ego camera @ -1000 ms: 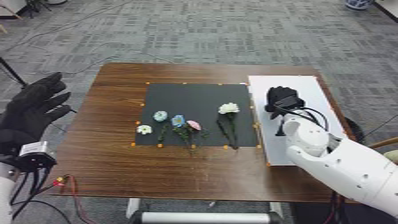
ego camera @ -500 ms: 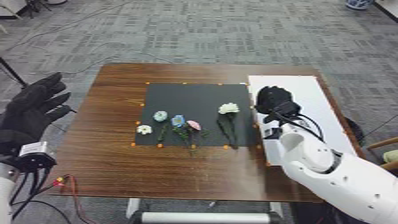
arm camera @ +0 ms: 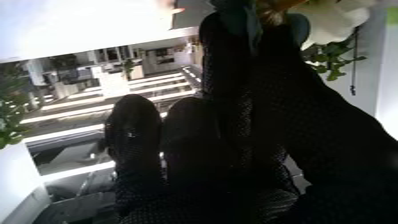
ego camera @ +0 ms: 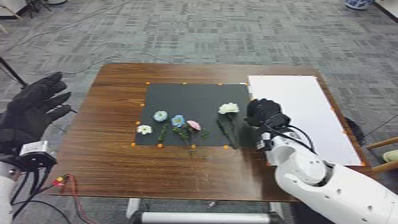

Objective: Arrange flowers

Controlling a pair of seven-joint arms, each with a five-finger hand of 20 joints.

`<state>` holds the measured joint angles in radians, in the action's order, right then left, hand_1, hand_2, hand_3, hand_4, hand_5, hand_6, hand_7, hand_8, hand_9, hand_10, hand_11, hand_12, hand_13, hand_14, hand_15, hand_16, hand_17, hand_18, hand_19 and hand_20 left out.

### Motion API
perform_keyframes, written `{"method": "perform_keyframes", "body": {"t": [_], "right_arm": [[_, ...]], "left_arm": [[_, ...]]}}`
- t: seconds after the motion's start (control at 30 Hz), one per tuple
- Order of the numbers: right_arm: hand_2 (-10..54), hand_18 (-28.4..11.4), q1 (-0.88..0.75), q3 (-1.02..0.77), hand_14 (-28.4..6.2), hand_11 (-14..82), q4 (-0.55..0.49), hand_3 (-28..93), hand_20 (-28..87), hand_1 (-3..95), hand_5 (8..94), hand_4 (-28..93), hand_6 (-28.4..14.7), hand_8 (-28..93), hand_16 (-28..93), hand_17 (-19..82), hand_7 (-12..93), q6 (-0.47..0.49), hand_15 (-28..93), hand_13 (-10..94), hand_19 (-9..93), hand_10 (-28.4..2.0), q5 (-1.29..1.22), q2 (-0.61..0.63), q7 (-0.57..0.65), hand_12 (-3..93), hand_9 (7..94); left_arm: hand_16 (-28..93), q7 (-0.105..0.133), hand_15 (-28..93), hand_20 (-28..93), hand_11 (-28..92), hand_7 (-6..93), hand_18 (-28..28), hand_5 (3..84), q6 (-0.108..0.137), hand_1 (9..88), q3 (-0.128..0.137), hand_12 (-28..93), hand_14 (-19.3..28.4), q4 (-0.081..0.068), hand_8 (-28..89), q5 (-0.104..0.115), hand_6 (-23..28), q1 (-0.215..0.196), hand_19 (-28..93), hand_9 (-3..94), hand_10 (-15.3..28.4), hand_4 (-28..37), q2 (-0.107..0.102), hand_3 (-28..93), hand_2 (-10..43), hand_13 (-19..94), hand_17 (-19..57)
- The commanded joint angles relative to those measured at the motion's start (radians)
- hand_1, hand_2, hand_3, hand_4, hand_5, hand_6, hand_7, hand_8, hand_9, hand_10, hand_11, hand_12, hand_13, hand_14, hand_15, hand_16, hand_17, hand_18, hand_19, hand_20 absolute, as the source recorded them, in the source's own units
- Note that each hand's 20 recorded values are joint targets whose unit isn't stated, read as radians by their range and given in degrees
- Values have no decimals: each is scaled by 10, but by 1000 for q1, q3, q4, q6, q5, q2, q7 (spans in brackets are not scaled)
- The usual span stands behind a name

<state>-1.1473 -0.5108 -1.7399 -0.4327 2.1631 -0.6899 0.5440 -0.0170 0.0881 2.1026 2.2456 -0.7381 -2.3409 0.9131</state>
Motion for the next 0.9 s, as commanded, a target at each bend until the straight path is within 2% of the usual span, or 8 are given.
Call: {"method": "perform_keyframes", "body": {"t": [0.03, 0.2, 0.27, 0.47, 0.57, 0.67, 0.9], "right_arm": [[-95, -196, 3, 17, -42, 175, -13, 809, 625, 538, 772, -283, 26, -32, 357, 467, 424, -6, 813, 756, 932, -33, 37, -29, -18, 485, 870], [-95, -197, -24, -22, -42, 167, -14, 792, 628, 527, 737, -283, 26, -12, 361, 457, 437, 52, 816, 745, 932, -33, 41, -35, -14, 484, 849], [-95, -196, -36, -37, -45, 165, -12, 783, 627, 519, 716, -283, 24, -12, 363, 447, 439, 69, 819, 734, 932, -33, 51, -34, -12, 476, 830], [-95, -196, -54, -54, -59, 152, -18, 789, 592, 480, 603, -283, 8, -13, 356, 396, 421, 74, 821, 679, 930, -53, 50, -21, 4, 445, 720], [-95, -199, -65, -66, -64, 220, -28, 818, 577, 448, 582, -283, 6, -19, 349, 382, 391, 78, 823, 664, 931, -66, 31, -17, -2, 386, 667], [-95, -200, -82, -86, -66, 305, -41, 847, 573, 411, 570, -283, 7, -136, 342, 376, 364, 90, 826, 654, 932, -86, 30, -15, -13, 297, 621], [-95, -201, -111, -110, -69, 336, -66, 868, 573, 377, 548, -283, 1, -165, 339, 367, 361, 88, 827, 647, 929, -96, 27, -5, -27, 253, 599]], "left_arm": [[-54, -7, 410, 111, 182, 203, 181, 199, -6, 235, 5, 186, 120, 2, -98, -2, 13, -4, 368, 158, 88, -283, 4, 678, -13, 50, -133], [-54, -11, 409, 111, 181, 203, 181, 200, -14, 235, 3, 186, 119, 0, -99, -2, 14, 6, 369, 158, 88, -283, 3, 676, -11, 51, -133], [-54, -13, 409, 111, 181, 203, 181, 199, -10, 235, 11, 186, 119, 6, -99, -2, 13, -3, 369, 157, 88, -283, 6, 677, -12, 51, -133], [-53, -9, 408, 111, 181, 203, 181, 200, -10, 235, 20, 186, 120, 11, -99, -4, 13, -10, 369, 158, 88, -283, 12, 676, -12, 51, -133], [-53, -9, 408, 111, 181, 203, 181, 200, -10, 234, 20, 186, 120, 11, -99, -3, 13, -9, 369, 158, 88, -283, 13, 677, -12, 51, -133], [-53, -9, 409, 111, 181, 203, 181, 200, -10, 234, 20, 186, 120, 10, -99, -3, 13, -8, 369, 159, 88, -283, 13, 676, -12, 51, -133], [-53, -5, 410, 110, 182, 204, 181, 200, -5, 235, 20, 185, 120, 10, -99, -1, 14, -13, 369, 159, 89, -283, 14, 676, -11, 51, -133]]}}
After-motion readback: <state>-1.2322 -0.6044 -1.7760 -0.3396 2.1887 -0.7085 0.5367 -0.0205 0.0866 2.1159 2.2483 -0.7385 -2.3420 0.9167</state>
